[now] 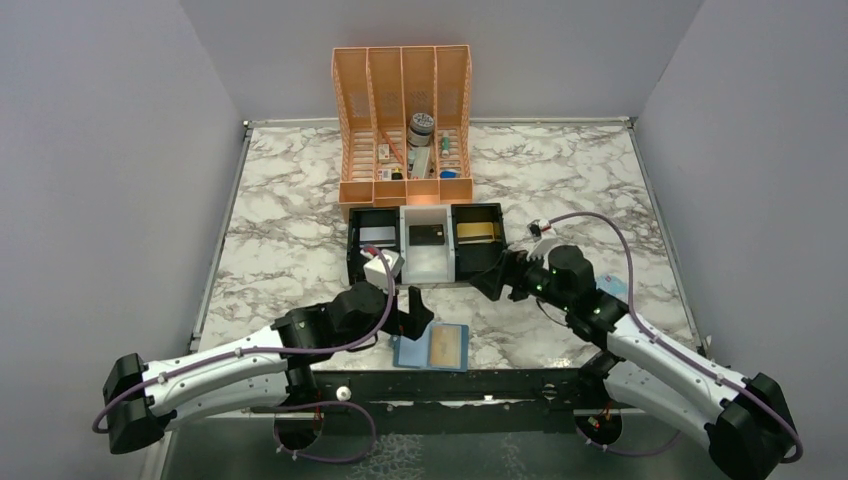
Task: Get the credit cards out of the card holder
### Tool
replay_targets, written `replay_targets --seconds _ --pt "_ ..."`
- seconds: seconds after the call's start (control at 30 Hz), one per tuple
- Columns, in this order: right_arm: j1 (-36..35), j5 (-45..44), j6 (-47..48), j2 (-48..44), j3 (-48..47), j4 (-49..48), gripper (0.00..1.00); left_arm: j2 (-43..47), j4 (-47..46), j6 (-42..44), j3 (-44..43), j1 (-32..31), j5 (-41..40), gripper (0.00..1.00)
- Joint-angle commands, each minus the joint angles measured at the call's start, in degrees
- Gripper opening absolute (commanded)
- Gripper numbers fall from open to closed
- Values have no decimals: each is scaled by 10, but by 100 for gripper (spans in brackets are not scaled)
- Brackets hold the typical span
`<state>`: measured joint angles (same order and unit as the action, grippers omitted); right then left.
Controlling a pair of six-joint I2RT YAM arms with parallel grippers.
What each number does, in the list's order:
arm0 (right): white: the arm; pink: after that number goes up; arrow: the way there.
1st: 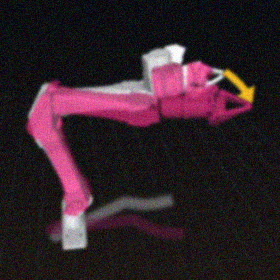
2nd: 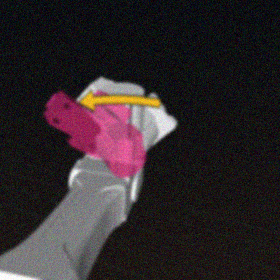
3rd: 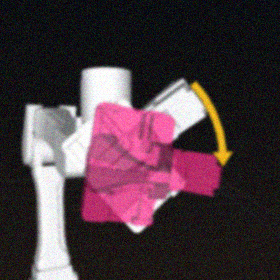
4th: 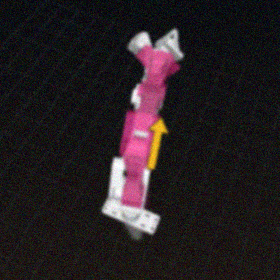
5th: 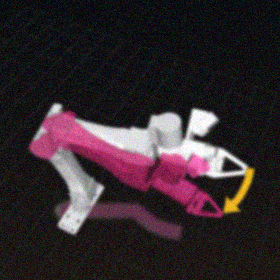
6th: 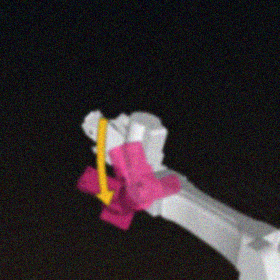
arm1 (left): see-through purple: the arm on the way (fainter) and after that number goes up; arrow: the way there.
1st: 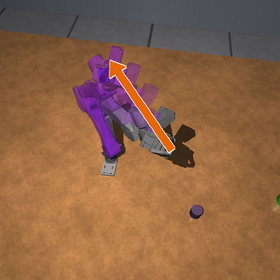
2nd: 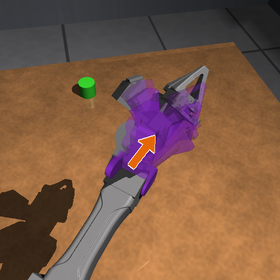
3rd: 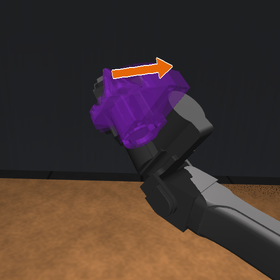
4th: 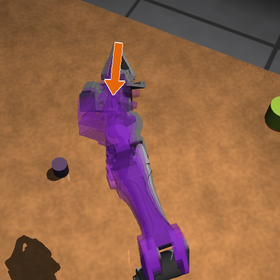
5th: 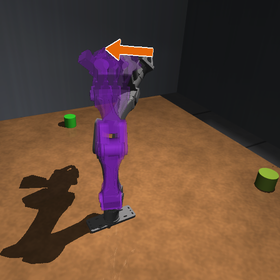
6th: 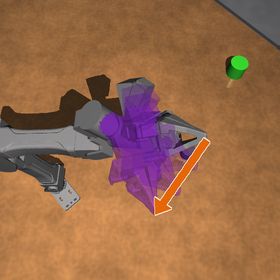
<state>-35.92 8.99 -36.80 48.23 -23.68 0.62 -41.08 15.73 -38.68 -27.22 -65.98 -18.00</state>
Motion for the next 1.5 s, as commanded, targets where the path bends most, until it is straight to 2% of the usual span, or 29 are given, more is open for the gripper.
replay_targets --seconds 0.0,0.13,0.27,0.47,0.7,0.93,1.03,1.2,1.3,1.47 --pt "-2 75 -21 -2 29 -35 84 -31 -87 -24 -14 45 104 99" --pt "-2 151 -41 35 45 -88 78 -47 -123 -48 6 60 114 99" --pt "-2 190 -71 65 72 -145 70 -75 -130 -68 7 66 125 97" --pt "-2 193 -59 56 79 -111 63 -89 -172 -99 35 66 108 91" --pt "-4 185 -61 43 78 -66 51 -150 -129 -107 11 66 87 73" --pt "-16 187 -57 65 76 -57 45 -215 -62 -81 -29 66 59 59" --pt "-54 154 -56 92 65 -52 45 -222 -40 -83 -36 66 39 59" --pt "-161 47 -80 156 25 -28 44 -209 -24 -106 -20 66 19 60" --pt "-186 31 -110 173 40 -62 39 -194 -5 -117 -11 66 16 61" --pt "-205 37 -120 200 44 -87 39 -149 12 -118 9 66 15 66"
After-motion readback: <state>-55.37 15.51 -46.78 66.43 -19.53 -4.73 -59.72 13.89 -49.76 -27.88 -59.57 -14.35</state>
